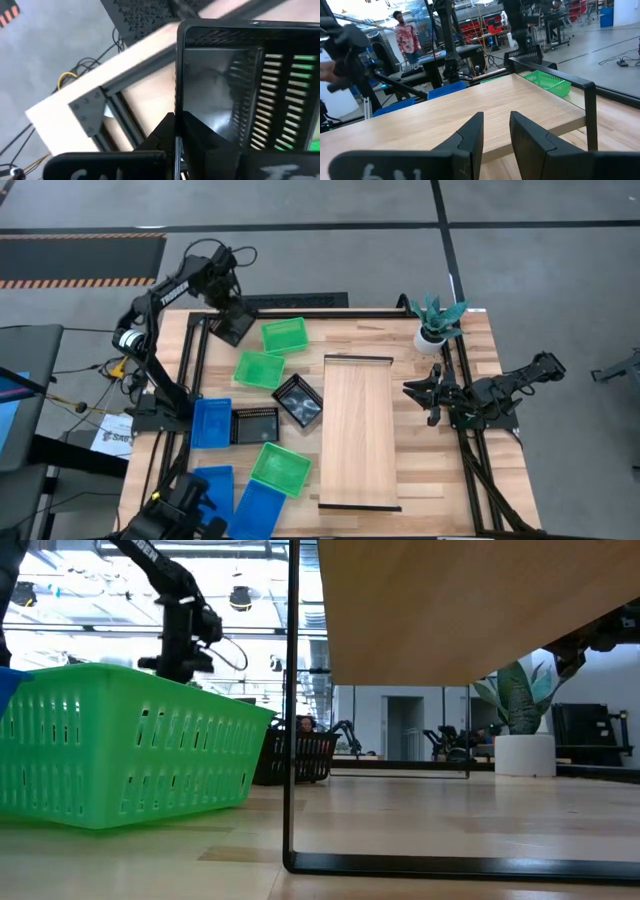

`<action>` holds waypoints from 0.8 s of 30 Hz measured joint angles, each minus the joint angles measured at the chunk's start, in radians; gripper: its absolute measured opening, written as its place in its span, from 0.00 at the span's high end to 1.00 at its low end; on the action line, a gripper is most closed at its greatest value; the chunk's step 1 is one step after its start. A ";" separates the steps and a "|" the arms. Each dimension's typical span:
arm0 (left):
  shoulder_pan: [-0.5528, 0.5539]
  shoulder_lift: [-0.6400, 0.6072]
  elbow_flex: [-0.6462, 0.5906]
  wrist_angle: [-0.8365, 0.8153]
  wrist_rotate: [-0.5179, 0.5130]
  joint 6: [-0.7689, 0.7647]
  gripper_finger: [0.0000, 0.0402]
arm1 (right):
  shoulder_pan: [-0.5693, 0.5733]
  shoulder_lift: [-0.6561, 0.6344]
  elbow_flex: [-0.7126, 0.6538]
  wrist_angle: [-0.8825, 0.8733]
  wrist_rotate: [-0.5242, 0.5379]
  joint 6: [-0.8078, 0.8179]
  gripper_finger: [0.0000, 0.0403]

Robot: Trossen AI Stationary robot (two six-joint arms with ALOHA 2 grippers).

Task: Stack baskets on shelf by color
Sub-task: Put the top left black bin on the shelf

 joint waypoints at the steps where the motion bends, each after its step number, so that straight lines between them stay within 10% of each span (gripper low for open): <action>1: 0.000 0.000 0.030 -0.021 0.000 0.000 1.00 | 0.000 0.000 0.000 0.000 0.000 0.000 0.71; 11: -0.104 -0.002 0.392 -0.209 0.200 0.011 1.00 | 0.000 0.000 0.000 0.000 0.000 -0.001 0.71; 24: -0.593 -0.001 0.521 -0.202 0.290 -0.003 1.00 | 0.000 0.000 0.000 0.000 0.000 -0.004 0.71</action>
